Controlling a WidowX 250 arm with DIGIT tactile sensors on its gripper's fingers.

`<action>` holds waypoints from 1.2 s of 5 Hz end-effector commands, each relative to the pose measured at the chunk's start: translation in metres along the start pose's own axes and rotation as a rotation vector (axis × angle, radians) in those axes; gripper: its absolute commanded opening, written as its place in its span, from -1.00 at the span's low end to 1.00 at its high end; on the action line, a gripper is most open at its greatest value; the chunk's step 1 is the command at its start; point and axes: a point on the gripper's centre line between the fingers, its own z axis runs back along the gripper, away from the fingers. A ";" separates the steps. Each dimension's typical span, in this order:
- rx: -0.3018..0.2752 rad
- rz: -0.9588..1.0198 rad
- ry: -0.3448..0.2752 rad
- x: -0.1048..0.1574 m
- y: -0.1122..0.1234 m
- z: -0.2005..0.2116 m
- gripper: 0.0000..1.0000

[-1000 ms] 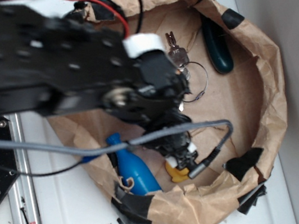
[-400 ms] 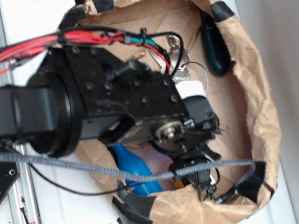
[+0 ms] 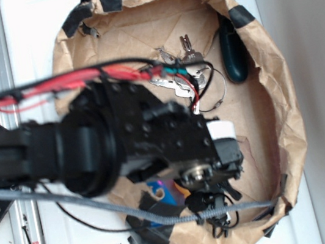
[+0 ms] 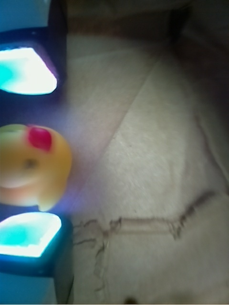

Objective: Grab the yellow duck.

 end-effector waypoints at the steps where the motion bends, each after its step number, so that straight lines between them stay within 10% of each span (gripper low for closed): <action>1: 0.070 -0.111 0.010 -0.015 0.010 0.000 -1.00; 3: 0.079 -0.072 -0.103 0.009 0.042 0.091 -1.00; 6: 0.340 -0.142 -0.133 0.017 0.053 0.179 -1.00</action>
